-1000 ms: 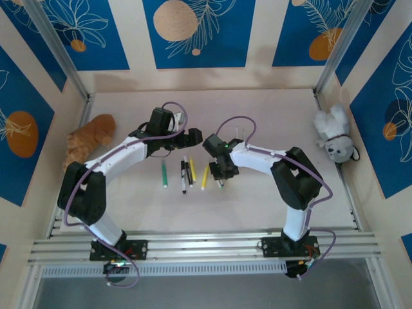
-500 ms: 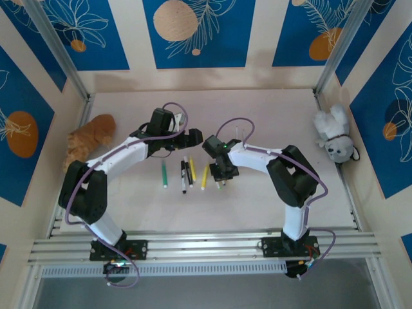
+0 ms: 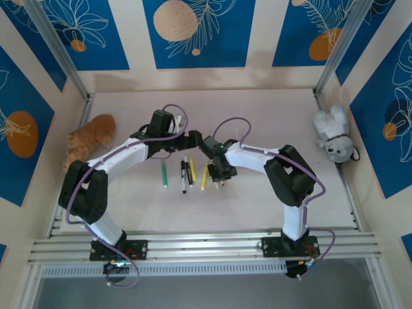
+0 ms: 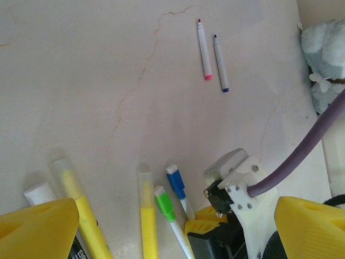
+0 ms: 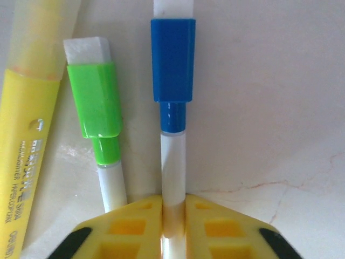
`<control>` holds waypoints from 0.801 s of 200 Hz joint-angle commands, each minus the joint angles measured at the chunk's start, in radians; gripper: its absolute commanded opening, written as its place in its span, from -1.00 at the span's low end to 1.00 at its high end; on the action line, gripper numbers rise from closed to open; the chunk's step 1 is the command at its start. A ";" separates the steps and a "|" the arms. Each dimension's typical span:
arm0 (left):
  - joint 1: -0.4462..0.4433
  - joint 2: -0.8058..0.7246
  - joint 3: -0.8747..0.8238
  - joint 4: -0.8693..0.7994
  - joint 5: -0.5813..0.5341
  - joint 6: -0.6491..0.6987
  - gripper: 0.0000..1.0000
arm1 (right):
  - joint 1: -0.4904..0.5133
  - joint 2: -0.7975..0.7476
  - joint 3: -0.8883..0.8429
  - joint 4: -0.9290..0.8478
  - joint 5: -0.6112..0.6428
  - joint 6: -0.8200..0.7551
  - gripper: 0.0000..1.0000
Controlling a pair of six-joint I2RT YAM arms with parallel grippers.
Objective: Open the pen caps
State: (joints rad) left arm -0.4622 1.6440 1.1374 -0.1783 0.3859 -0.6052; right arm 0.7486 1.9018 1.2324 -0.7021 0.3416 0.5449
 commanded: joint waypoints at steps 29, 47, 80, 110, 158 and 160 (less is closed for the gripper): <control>0.011 0.021 -0.010 0.037 0.038 -0.028 0.86 | 0.004 0.072 -0.060 -0.026 -0.005 0.008 -1.00; 0.010 0.018 -0.028 0.080 0.087 -0.042 0.85 | 0.001 0.033 -0.072 -0.015 0.001 -0.004 -1.00; 0.007 -0.021 -0.060 0.134 0.129 -0.075 0.83 | -0.023 -0.097 -0.078 0.000 -0.015 -0.030 -1.00; -0.001 -0.048 -0.067 0.138 0.142 -0.089 0.77 | -0.030 -0.238 -0.078 0.055 -0.077 -0.049 -1.00; -0.034 -0.053 -0.081 0.217 0.186 -0.156 0.20 | -0.061 -0.381 -0.132 0.202 -0.303 -0.040 -1.00; -0.035 -0.052 -0.083 0.222 0.188 -0.162 0.18 | -0.061 -0.383 -0.132 0.204 -0.306 -0.041 -1.00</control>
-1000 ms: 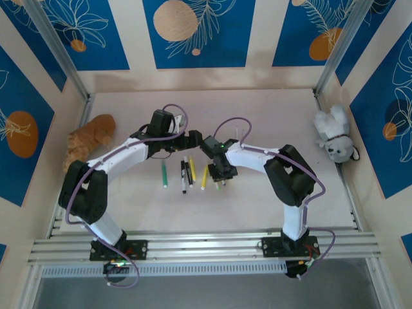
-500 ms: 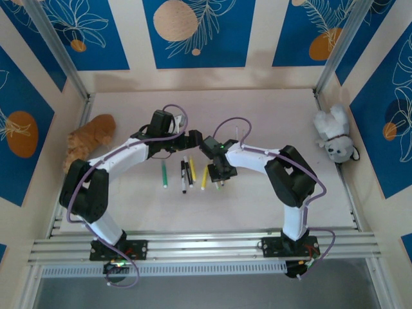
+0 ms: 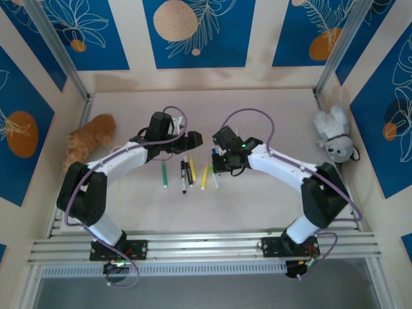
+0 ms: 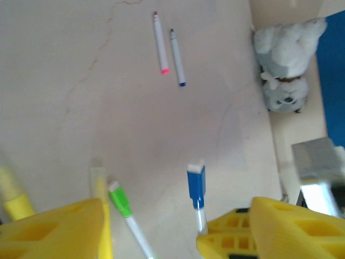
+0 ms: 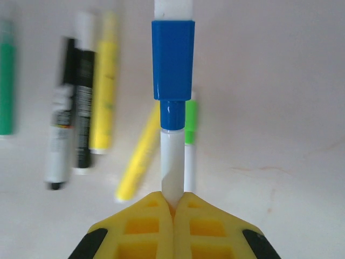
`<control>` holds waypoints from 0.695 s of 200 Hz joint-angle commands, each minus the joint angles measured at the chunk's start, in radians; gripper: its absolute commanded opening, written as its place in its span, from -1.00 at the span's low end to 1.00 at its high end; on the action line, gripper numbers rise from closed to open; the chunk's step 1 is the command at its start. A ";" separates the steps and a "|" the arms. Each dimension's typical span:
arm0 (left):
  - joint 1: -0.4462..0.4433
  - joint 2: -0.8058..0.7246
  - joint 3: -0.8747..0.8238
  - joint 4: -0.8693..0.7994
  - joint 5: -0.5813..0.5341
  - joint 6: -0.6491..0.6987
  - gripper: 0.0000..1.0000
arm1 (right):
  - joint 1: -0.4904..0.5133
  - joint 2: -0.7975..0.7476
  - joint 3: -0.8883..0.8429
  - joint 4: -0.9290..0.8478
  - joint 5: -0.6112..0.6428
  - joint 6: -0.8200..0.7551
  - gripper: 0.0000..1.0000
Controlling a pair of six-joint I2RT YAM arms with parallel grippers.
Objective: Open the pen caps
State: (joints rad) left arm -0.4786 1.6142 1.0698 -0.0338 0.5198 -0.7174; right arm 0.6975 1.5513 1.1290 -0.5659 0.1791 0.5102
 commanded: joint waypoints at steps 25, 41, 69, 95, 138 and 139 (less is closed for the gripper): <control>-0.029 -0.018 -0.027 0.140 0.056 -0.100 -0.19 | -0.009 -0.045 -0.034 0.079 -0.178 -0.008 -1.00; -0.036 -0.009 -0.018 0.153 0.064 -0.112 -0.26 | -0.009 -0.058 -0.056 0.104 -0.199 -0.001 -1.00; -0.053 0.006 -0.005 0.146 0.055 -0.111 -0.31 | -0.009 -0.082 -0.070 0.117 -0.202 0.008 -1.00; -0.061 0.013 -0.010 0.131 0.045 -0.100 -0.38 | -0.010 -0.101 -0.072 0.114 -0.200 0.008 -1.00; -0.063 0.015 -0.027 0.126 0.031 -0.102 -0.65 | -0.011 -0.113 -0.072 0.117 -0.201 0.015 -1.00; -0.063 0.015 -0.027 0.126 0.031 -0.102 -0.65 | -0.010 -0.112 -0.071 0.118 -0.201 0.015 -1.00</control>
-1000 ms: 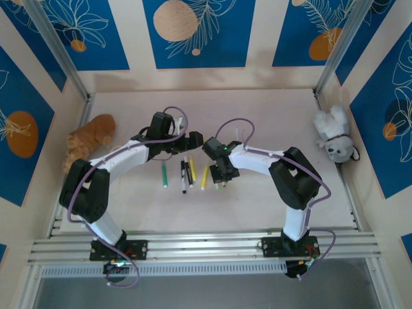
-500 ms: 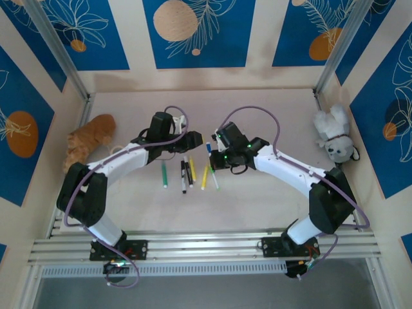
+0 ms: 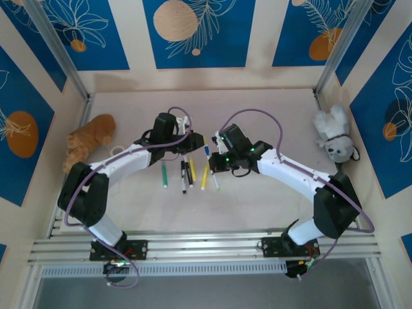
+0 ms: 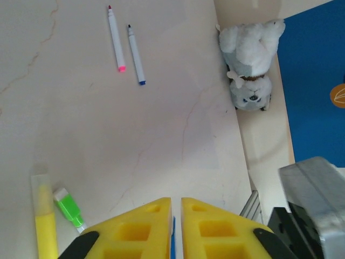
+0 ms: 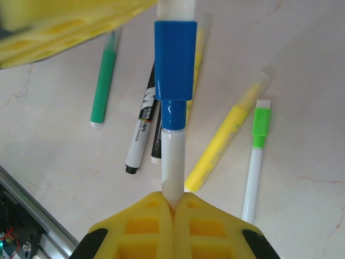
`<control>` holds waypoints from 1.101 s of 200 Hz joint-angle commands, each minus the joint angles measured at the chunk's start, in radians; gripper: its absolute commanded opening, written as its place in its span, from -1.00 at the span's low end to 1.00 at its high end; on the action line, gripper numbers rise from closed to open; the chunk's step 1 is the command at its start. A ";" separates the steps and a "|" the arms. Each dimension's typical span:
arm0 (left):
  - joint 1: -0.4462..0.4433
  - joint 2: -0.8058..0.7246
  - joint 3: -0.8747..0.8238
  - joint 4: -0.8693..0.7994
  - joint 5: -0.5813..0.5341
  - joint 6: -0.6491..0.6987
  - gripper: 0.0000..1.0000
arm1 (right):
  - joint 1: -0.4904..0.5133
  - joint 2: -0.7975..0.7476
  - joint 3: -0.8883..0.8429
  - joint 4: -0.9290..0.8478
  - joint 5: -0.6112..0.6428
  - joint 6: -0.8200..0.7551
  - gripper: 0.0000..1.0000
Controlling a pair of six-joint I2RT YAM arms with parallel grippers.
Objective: Open the pen caps
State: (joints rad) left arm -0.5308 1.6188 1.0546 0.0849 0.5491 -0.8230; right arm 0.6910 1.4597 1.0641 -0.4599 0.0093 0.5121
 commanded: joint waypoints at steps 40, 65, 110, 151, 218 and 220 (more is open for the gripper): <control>-0.011 0.013 -0.006 -0.002 -0.003 0.007 -0.47 | -0.001 -0.024 -0.005 0.015 -0.027 0.014 -1.00; -0.014 0.022 0.000 0.002 0.001 0.005 -0.46 | 0.001 -0.022 0.005 0.016 -0.029 0.012 -1.00; -0.029 0.042 0.014 0.002 0.007 0.004 -0.45 | 0.002 0.003 0.035 0.015 -0.026 0.006 -1.00; -0.032 0.046 0.013 0.002 0.005 0.006 -0.52 | 0.008 0.027 0.060 0.006 -0.020 0.000 -1.00; -0.032 0.045 0.016 0.000 0.000 0.005 -1.00 | 0.008 0.036 0.059 0.010 -0.024 0.006 -1.00; -0.032 0.044 0.016 0.000 -0.001 0.005 -1.00 | 0.008 0.035 0.059 0.010 -0.025 0.007 -0.97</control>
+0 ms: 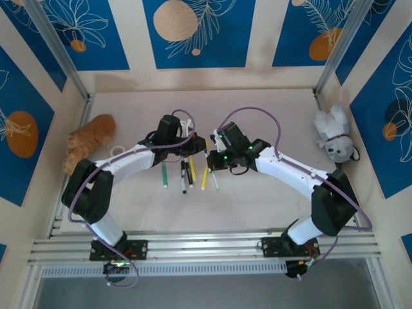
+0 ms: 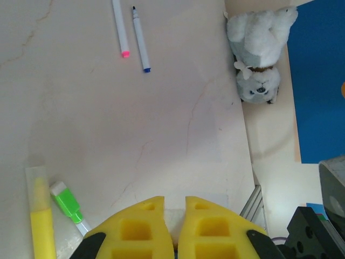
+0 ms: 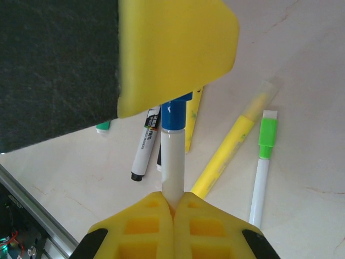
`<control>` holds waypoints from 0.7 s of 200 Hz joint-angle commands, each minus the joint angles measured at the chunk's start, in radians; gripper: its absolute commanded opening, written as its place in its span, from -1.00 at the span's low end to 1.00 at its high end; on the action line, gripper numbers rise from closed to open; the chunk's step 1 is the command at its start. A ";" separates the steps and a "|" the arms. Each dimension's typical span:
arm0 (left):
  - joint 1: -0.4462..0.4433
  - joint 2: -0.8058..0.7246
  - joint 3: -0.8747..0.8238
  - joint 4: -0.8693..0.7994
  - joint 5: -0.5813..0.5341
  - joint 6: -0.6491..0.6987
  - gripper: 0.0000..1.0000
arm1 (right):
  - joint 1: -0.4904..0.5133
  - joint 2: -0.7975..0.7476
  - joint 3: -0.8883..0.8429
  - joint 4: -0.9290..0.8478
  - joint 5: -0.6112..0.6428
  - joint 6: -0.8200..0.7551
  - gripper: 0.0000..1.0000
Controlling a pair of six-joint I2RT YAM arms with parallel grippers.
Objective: Open the pen caps
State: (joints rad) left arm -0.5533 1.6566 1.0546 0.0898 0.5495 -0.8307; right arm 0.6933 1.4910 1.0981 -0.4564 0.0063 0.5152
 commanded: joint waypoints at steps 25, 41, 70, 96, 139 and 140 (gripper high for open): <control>-0.009 0.011 0.027 -0.007 -0.002 0.008 -1.00 | 0.006 0.002 0.013 0.027 -0.041 0.011 -0.46; -0.010 0.013 0.031 -0.002 0.001 0.001 -1.00 | 0.011 0.010 0.014 0.031 -0.043 0.013 -0.41; -0.011 0.017 0.037 -0.006 0.001 0.001 -1.00 | 0.012 0.015 0.011 0.032 -0.032 0.016 -0.44; -0.010 0.022 0.033 0.001 0.003 -0.004 -1.00 | 0.012 0.031 0.014 0.031 -0.038 0.016 -0.43; -0.010 0.022 0.036 0.000 0.009 -0.003 -1.00 | 0.013 0.060 0.018 0.037 -0.040 0.021 -0.57; -0.011 0.022 0.036 -0.001 0.008 -0.002 -1.00 | 0.014 0.060 0.018 0.037 -0.040 0.020 -0.57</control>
State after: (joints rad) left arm -0.5545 1.6718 1.0584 0.0895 0.5495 -0.8326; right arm 0.6991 1.5364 1.0981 -0.4259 -0.0090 0.5262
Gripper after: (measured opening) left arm 0.053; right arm 0.255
